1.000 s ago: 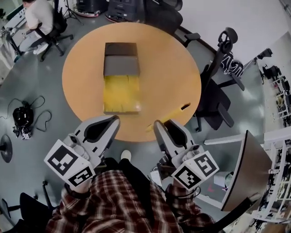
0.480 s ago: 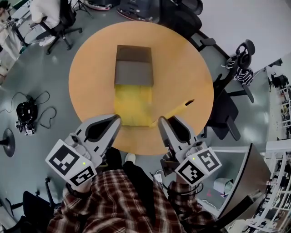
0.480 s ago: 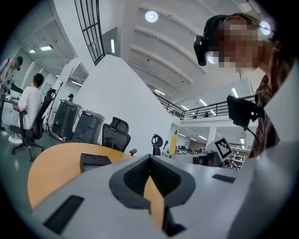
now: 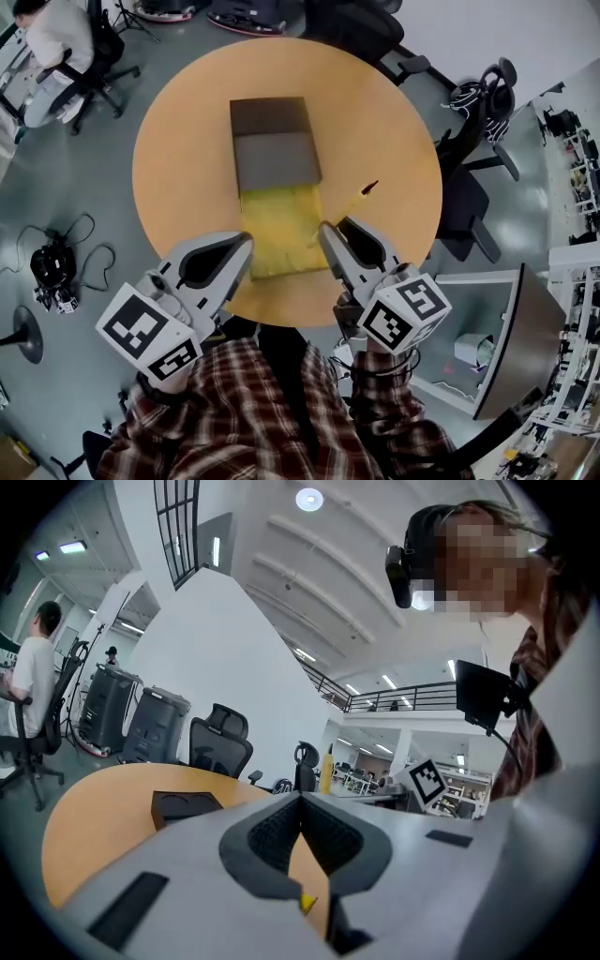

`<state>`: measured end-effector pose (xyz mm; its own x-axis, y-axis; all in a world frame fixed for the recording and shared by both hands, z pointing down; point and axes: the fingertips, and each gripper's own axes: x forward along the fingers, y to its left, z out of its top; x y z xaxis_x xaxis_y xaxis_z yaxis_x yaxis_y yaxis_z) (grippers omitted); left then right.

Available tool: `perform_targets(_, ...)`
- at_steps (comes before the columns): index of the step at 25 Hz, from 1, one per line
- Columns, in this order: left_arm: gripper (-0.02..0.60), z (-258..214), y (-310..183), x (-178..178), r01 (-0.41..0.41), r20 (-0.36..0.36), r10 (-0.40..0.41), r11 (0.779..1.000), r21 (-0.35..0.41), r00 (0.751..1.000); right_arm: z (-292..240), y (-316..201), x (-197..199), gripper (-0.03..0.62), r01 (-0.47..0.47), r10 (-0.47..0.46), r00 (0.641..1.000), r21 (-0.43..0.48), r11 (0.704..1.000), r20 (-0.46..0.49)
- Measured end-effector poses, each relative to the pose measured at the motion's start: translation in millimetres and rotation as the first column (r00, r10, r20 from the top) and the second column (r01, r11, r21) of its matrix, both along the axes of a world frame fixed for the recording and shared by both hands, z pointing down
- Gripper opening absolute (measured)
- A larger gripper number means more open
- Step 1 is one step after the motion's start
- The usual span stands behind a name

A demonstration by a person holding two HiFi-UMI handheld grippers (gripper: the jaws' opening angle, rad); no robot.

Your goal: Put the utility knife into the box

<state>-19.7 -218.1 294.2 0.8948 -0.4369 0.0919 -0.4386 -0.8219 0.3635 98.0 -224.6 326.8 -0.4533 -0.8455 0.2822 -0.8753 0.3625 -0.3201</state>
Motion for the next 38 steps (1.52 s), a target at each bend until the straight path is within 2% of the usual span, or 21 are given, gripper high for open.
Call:
perform_targets(7,0.011,5,-28,13,0.004,-0.007,-0.004,1.0,-0.031,1.0,26,-30,16,0.123,0.062,-0.078,0.985,-0.105,0.993,-0.155)
perform_targets(10,0.011,5,-37,15,0.012,-0.012,-0.013,0.999,-0.033,1.0,37,-41,15,0.123,0.107,-0.144,0.958,-0.159,0.982,-0.249)
perform_targets(12,0.011,7,-41,15,0.02,-0.015,-0.021,0.999,-0.035,1.0,46,-49,13,0.123,0.142,-0.201,0.926,-0.2,0.97,-0.318)
perform_targets(17,0.01,14,-45,15,0.05,-0.019,-0.051,0.997,-0.053,0.998,72,-60,4,0.123,0.253,-0.38,0.807,-0.315,0.914,-0.453)
perform_targets(21,0.011,20,-44,8,0.082,-0.018,-0.084,0.994,-0.07,0.996,101,-61,-6,0.123,0.317,-0.505,0.7,-0.413,0.854,-0.506)
perform_targets(25,0.011,29,-43,2,0.113,-0.013,-0.114,0.99,-0.09,0.993,137,-60,-11,0.123,0.359,-0.61,0.605,-0.508,0.783,-0.512)
perform_targets(33,0.01,41,-41,-12,0.166,-0.005,-0.168,0.978,-0.124,0.986,208,-54,-14,0.123,0.373,-0.782,0.367,-0.69,0.62,-0.504)
perform_targets(38,0.011,44,-37,-19,0.189,-0.004,-0.191,0.973,-0.132,0.982,244,-48,-13,0.123,0.331,-0.832,0.284,-0.765,0.552,-0.478)
